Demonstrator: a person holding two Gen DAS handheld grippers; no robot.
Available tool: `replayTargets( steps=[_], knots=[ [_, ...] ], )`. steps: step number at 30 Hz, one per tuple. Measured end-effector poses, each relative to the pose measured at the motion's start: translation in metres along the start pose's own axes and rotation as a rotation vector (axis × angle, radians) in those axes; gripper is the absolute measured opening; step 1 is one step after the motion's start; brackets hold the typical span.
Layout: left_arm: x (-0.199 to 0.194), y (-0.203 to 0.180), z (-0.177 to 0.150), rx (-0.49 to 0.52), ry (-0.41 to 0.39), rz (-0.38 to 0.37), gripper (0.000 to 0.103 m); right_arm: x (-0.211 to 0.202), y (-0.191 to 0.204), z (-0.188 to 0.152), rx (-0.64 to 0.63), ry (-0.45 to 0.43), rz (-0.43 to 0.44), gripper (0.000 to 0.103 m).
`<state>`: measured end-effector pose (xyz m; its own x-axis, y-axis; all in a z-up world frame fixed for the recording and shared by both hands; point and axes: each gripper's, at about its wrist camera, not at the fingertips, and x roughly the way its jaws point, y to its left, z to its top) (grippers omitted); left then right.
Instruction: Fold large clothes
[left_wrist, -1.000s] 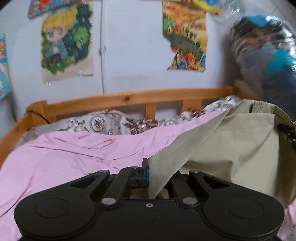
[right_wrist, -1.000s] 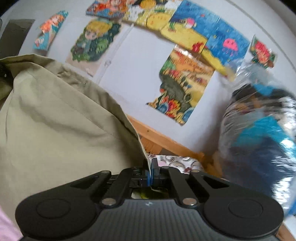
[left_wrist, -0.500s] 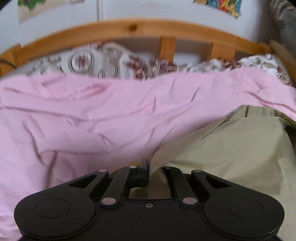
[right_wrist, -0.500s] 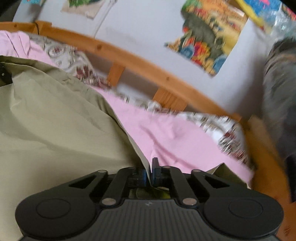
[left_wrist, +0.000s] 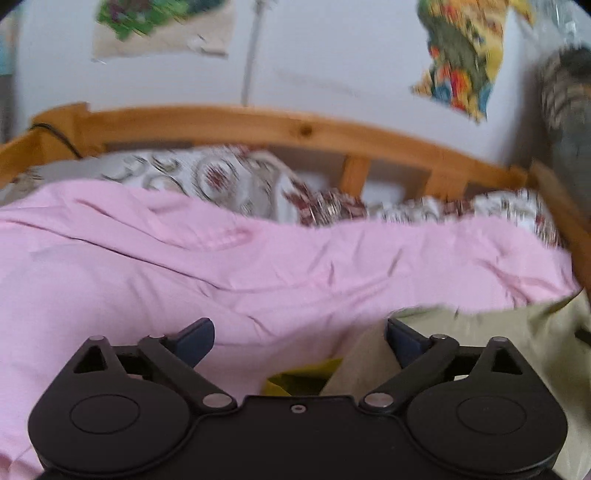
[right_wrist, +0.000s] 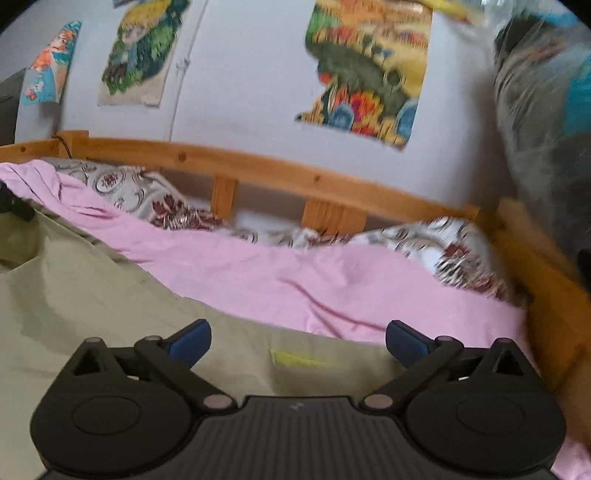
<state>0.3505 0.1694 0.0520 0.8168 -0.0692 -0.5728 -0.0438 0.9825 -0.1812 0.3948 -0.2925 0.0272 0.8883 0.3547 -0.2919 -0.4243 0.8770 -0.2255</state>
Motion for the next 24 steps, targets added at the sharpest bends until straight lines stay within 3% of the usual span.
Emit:
replayTargets(
  steps=[5,9,14,17,20,24],
  knots=[
    [-0.028,0.013,-0.015,-0.085,-0.089,-0.011,0.100,-0.035,-0.008,-0.013,0.031,-0.013,-0.067,0.103],
    [-0.036,-0.009,-0.044,-0.021,-0.114,-0.022,0.101,-0.043,-0.006,-0.030,0.076,0.041,-0.080,0.103],
    [-0.014,-0.056,-0.076,-0.006,-0.093,-0.095,0.102,-0.027,0.028,-0.038,0.070,0.065,0.014,0.103],
    [0.014,-0.084,-0.084,-0.025,-0.064,-0.043,0.102,-0.002,0.056,-0.038,0.028,0.061,0.075,0.103],
    [0.036,-0.102,-0.092,0.053,-0.061,0.109,0.102,0.026,0.084,-0.034,-0.027,0.063,0.094,0.103],
    [0.063,-0.095,-0.101,0.078,-0.019,0.171,0.102,0.063,0.105,-0.037,-0.097,0.071,0.008,0.103]
  ],
)
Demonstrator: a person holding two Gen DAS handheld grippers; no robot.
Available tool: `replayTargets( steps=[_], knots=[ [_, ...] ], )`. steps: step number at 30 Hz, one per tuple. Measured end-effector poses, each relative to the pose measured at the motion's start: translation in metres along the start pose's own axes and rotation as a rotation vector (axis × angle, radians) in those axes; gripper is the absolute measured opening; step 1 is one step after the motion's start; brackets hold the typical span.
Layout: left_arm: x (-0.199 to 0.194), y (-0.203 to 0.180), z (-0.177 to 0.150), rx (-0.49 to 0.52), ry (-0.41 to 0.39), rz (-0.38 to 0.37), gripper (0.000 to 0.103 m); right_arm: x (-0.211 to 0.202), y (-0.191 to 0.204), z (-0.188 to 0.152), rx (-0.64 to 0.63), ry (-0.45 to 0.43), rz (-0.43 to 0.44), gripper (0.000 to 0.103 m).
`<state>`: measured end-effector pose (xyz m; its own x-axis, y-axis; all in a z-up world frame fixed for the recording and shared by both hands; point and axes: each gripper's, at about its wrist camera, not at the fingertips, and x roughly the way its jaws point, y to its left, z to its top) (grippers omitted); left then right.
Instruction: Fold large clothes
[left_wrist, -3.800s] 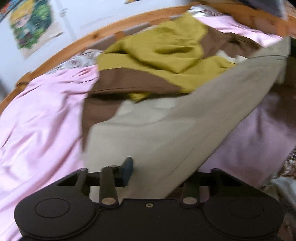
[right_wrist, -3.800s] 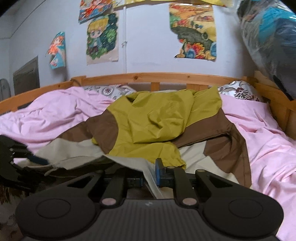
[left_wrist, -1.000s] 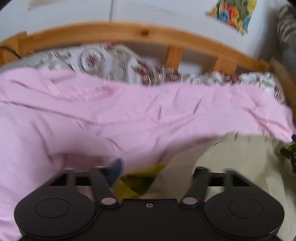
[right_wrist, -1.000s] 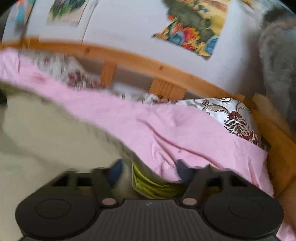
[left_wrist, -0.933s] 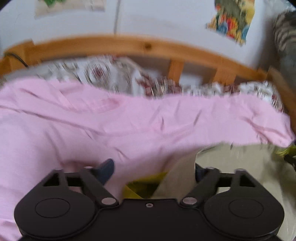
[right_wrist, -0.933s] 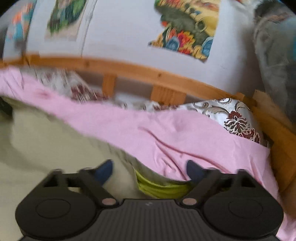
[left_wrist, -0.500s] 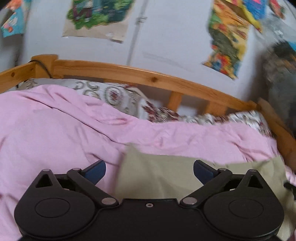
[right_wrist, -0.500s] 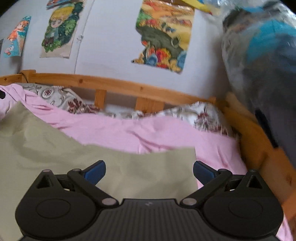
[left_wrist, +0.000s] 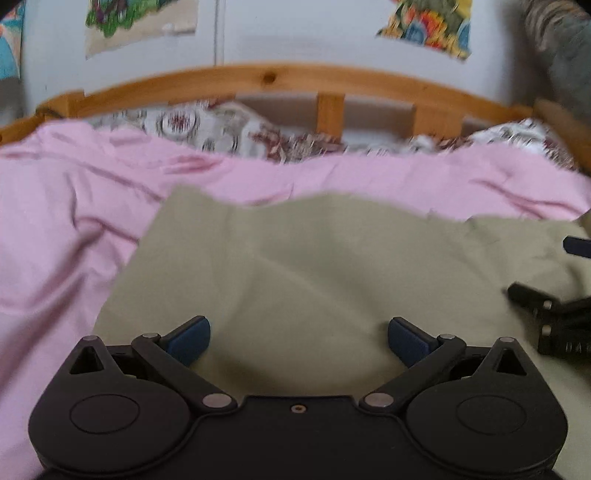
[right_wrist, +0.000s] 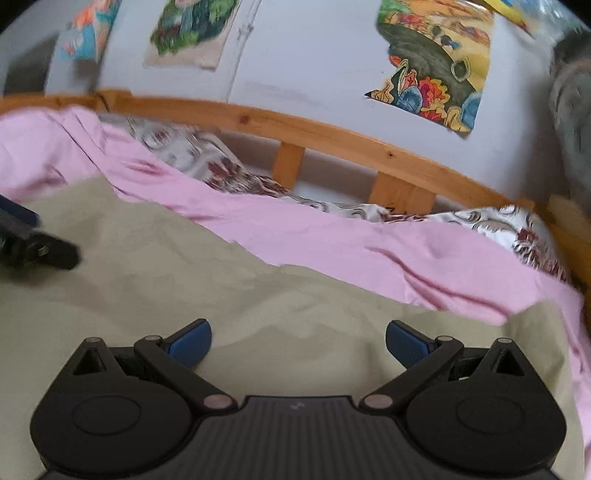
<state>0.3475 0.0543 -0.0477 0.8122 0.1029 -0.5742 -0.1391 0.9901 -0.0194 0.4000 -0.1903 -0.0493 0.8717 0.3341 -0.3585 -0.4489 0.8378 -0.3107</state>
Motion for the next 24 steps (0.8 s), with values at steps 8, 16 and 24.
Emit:
replayTargets(
  steps=[8,16,24],
  knots=[
    [0.030,0.022,-0.009,-0.081,0.007,-0.052,0.102,0.044,-0.027,-0.024,0.190,0.035,0.116,0.102],
    [0.024,0.030,-0.017,-0.095,-0.009,-0.094,0.102,0.002,-0.059,-0.023,0.159,0.003,-0.059,0.103],
    [0.025,0.028,-0.017,-0.089,-0.014,-0.085,0.102,0.006,-0.108,-0.060,0.277,0.077,-0.216,0.103]
  ],
)
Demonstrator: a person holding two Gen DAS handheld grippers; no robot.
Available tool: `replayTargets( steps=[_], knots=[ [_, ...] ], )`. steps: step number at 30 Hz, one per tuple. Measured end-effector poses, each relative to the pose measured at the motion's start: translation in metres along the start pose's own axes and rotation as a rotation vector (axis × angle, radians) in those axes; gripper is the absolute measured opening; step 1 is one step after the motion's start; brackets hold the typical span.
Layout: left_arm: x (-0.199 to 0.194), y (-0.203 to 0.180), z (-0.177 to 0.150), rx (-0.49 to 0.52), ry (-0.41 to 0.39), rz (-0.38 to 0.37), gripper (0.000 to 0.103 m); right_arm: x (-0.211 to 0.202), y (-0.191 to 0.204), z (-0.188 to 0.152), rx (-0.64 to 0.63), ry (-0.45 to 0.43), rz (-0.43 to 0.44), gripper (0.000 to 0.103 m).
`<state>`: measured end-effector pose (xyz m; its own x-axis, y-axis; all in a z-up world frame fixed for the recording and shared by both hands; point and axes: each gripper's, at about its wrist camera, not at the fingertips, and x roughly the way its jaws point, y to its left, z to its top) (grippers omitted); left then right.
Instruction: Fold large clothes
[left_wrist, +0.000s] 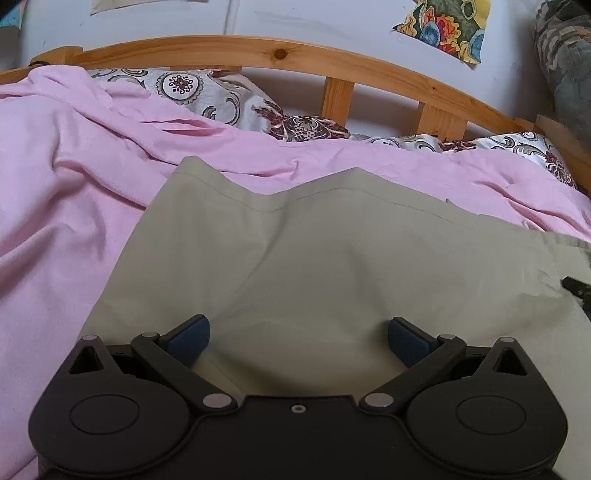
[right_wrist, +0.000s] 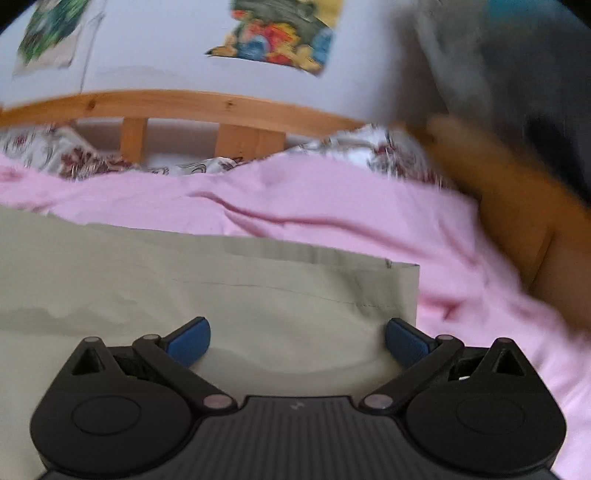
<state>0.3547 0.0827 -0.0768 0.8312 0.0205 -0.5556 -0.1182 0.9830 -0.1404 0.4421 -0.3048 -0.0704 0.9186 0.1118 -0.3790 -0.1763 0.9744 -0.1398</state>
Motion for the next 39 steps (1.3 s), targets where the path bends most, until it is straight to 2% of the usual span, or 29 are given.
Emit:
replayTargets(
  steps=[4,8,11,14,16,20,22,24,26,31,34,37,39],
  knots=[
    [0.000,-0.001,-0.001,0.003,-0.005,0.004,0.102,0.006,0.013,-0.004,-0.071,0.018,-0.026,0.103],
    [-0.001,-0.002,-0.001,0.006,-0.010,0.020,0.102,0.002,0.010,0.004,-0.055,0.031,-0.004,0.103],
    [-0.020,-0.011,0.004,0.050,-0.019,0.106,0.102,-0.032,0.015,0.019,-0.031,-0.002,0.003,0.103],
    [-0.055,-0.018,0.010,0.104,-0.103,0.136,0.102,-0.074,0.030,0.033,0.008,-0.007,0.093,0.103],
    [-0.084,-0.014,0.012,0.083,-0.161,0.142,0.102,-0.096,0.046,0.037,0.019,-0.002,0.157,0.103],
    [-0.124,0.009,0.004,-0.038,-0.151,0.184,0.102,-0.124,0.094,0.026,-0.091,-0.054,0.239,0.103],
    [-0.142,0.024,-0.008,-0.096,-0.149,0.219,0.102,-0.126,0.120,0.012,-0.195,-0.055,0.232,0.103],
    [-0.155,0.033,-0.018,-0.114,-0.130,0.255,0.102,-0.126,0.140,-0.001,-0.287,-0.091,0.179,0.103],
    [-0.166,0.039,-0.029,-0.123,-0.114,0.272,0.102,-0.127,0.148,-0.015,-0.308,-0.134,0.158,0.103],
    [-0.197,0.033,-0.050,-0.129,-0.124,0.267,0.102,-0.123,0.154,-0.027,-0.307,-0.147,0.144,0.103],
    [-0.211,0.025,-0.065,-0.161,-0.116,0.194,0.102,-0.119,0.153,-0.026,-0.297,-0.135,0.156,0.103],
    [-0.209,0.019,-0.079,-0.201,-0.064,0.109,0.102,-0.129,0.140,-0.017,-0.251,-0.095,0.189,0.103],
    [-0.201,0.014,-0.087,-0.234,-0.027,0.101,0.102,-0.148,0.130,-0.009,-0.226,-0.068,0.188,0.103]
  ],
)
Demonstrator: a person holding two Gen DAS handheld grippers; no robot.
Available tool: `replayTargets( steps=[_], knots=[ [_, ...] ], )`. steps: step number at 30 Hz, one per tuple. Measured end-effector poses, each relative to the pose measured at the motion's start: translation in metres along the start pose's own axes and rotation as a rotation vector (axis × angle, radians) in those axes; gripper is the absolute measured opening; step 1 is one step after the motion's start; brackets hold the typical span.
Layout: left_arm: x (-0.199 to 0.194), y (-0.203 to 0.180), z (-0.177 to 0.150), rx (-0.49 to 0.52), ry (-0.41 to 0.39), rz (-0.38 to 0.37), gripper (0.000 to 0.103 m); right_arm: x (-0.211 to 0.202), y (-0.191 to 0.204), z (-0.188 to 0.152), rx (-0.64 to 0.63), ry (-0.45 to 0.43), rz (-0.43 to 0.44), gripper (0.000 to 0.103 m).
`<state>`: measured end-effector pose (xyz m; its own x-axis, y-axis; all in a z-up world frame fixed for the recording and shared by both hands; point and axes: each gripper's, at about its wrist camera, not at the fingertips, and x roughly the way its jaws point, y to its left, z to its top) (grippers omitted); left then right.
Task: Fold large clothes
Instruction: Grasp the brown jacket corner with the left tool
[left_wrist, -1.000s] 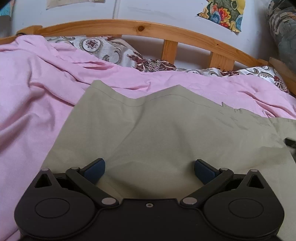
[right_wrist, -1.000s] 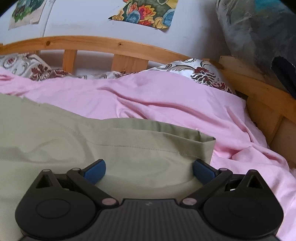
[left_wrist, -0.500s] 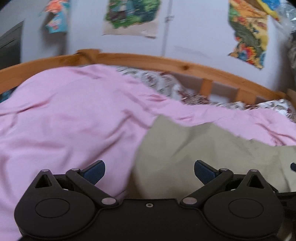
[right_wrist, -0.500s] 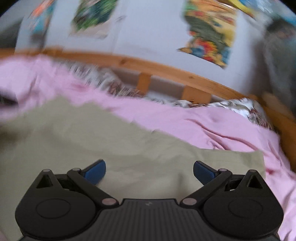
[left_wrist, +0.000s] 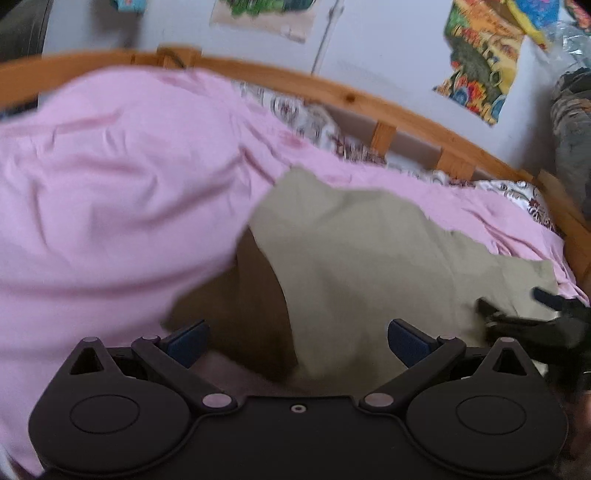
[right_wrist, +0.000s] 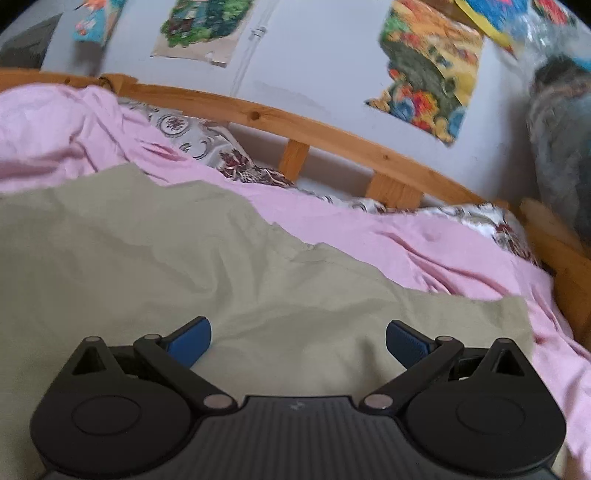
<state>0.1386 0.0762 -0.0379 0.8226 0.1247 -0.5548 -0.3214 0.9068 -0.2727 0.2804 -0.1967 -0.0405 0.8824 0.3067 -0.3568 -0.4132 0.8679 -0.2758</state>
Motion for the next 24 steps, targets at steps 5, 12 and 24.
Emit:
replayTargets(
  steps=[5,12,24],
  knots=[
    [0.015,0.004,-0.017,-0.132,0.078,-0.018,0.102,-0.051,-0.001,-0.009,-0.025,0.038,-0.019,0.103],
    [0.038,0.006,-0.021,-0.237,0.097,-0.021,0.102,-0.049,0.019,-0.056,0.017,-0.067,-0.081,0.103],
    [0.055,0.017,-0.014,-0.412,0.055,0.002,0.100,-0.040,0.004,-0.060,0.088,-0.016,-0.010,0.103]
  ],
)
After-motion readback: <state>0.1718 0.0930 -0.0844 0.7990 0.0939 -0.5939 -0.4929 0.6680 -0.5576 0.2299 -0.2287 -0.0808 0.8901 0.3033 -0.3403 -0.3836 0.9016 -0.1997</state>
